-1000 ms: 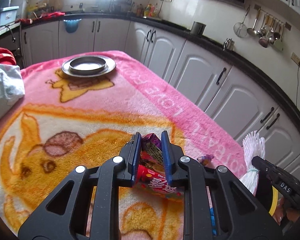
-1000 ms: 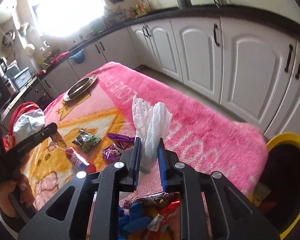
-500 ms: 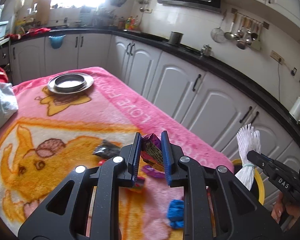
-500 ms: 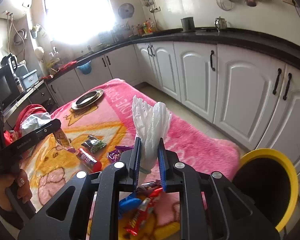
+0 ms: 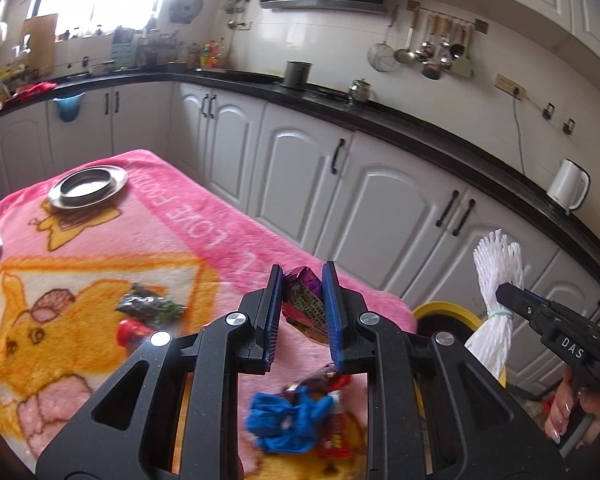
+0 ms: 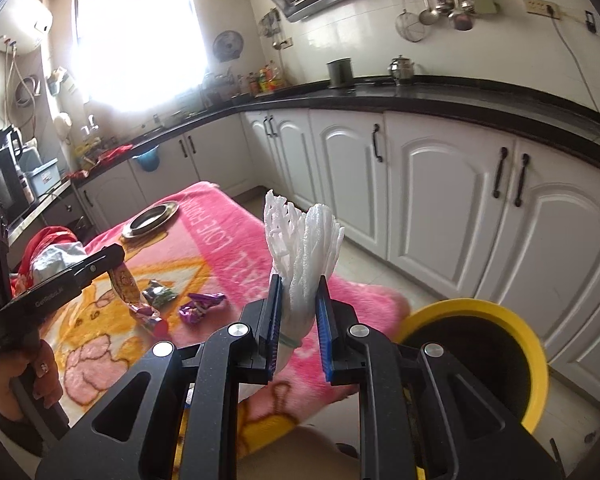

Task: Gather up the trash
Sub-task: 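Carry the candy wrapper and white tissue over the yellow bin with both tools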

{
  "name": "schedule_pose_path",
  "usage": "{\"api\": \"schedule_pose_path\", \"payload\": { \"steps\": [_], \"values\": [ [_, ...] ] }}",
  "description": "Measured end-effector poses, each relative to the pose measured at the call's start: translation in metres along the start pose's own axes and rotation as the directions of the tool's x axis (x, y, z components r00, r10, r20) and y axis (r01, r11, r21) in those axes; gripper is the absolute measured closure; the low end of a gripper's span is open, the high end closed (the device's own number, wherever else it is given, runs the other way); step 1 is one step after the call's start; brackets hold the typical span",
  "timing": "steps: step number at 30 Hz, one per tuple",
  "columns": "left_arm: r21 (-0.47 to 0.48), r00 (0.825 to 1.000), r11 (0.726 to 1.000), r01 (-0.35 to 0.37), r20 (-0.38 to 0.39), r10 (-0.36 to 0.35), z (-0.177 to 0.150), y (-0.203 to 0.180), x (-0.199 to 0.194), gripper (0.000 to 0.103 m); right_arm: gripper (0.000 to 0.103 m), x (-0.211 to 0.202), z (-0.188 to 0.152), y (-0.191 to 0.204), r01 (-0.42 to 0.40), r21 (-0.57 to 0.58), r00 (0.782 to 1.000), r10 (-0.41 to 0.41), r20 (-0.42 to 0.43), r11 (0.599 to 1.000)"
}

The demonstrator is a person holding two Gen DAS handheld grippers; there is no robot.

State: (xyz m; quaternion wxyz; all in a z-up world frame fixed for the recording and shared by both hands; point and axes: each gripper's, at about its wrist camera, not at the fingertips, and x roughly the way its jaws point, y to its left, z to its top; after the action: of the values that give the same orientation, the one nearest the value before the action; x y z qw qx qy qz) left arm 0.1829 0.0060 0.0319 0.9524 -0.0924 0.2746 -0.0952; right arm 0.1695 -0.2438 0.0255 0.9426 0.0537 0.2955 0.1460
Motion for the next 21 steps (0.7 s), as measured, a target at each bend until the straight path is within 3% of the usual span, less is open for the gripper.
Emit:
{"api": "schedule_pose_path", "payload": {
  "steps": [21],
  "values": [
    [0.171,0.989,0.976,0.136,-0.079,-0.124,-0.03,-0.117,0.041,0.089,0.087,-0.046,-0.032,-0.099,0.194,0.119,0.98,-0.198,0.021,0.974]
  ]
}}
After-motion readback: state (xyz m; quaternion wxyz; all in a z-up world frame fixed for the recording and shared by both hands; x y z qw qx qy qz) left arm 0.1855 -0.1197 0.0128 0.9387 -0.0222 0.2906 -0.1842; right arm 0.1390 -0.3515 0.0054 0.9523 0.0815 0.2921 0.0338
